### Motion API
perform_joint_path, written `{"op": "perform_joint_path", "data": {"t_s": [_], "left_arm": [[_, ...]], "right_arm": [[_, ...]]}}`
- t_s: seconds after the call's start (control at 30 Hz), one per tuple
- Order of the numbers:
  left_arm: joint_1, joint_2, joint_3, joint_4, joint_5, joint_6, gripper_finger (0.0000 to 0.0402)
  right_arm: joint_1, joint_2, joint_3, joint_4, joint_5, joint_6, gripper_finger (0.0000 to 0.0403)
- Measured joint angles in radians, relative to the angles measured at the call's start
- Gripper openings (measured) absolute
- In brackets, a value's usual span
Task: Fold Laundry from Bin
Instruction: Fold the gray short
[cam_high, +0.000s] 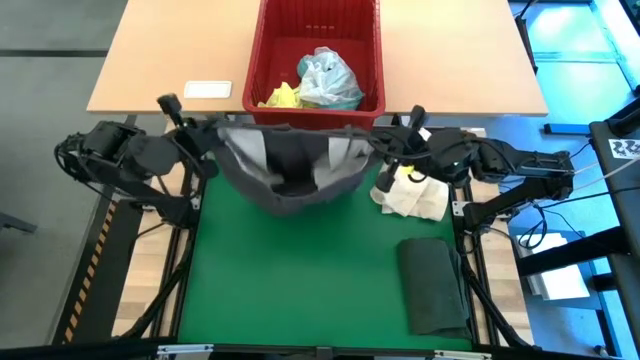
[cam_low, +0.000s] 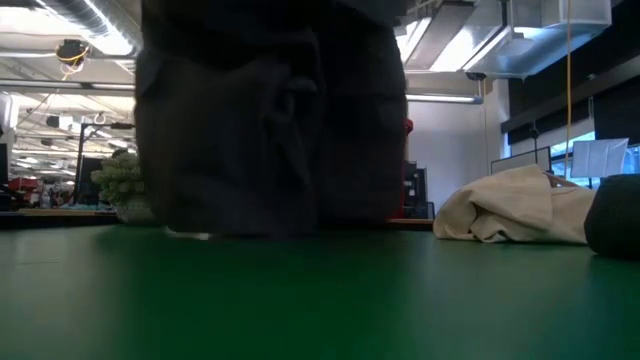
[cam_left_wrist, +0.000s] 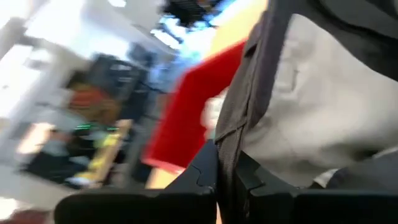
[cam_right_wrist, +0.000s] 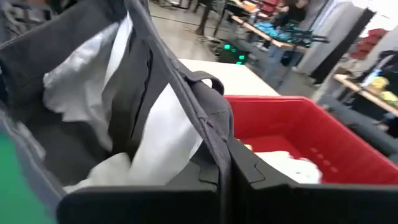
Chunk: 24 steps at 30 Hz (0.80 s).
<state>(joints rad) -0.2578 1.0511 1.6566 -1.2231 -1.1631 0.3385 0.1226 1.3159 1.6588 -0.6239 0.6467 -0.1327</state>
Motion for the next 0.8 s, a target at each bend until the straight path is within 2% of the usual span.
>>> {"op": "perform_joint_path", "data": {"t_s": [0.17,0.23,0.3,0.43,0.6,0.7,0.8], "left_arm": [[0.064,0.005,0.0,0.272,-0.022,0.358,0.0],[0.082,0.008,0.0,0.325,0.014,0.462,0.0],[0.096,0.015,0.0,0.328,0.086,0.5,0.0],[0.106,0.04,0.001,0.164,0.306,0.399,0.0],[0.101,0.115,-0.029,-0.054,0.559,0.122,0.0],[0.067,0.147,-0.123,-0.084,0.659,-0.007,0.0],[0.009,0.171,-0.256,-0.063,0.736,-0.062,0.0]], "right_arm": [[-0.015,0.0,0.0,0.002,0.017,-0.037,0.0003],[-0.012,0.0,0.0,-0.017,0.016,-0.036,0.0003],[-0.009,0.003,0.0,-0.059,0.015,-0.024,0.0003],[0.034,0.025,-0.015,-0.185,-0.021,0.052,0.0002],[0.101,0.055,-0.107,-0.274,-0.133,0.19,0.0001],[0.134,0.068,-0.201,-0.266,-0.271,0.257,0.0001],[0.16,0.084,-0.303,-0.247,-0.385,0.306,0.0002]]}}
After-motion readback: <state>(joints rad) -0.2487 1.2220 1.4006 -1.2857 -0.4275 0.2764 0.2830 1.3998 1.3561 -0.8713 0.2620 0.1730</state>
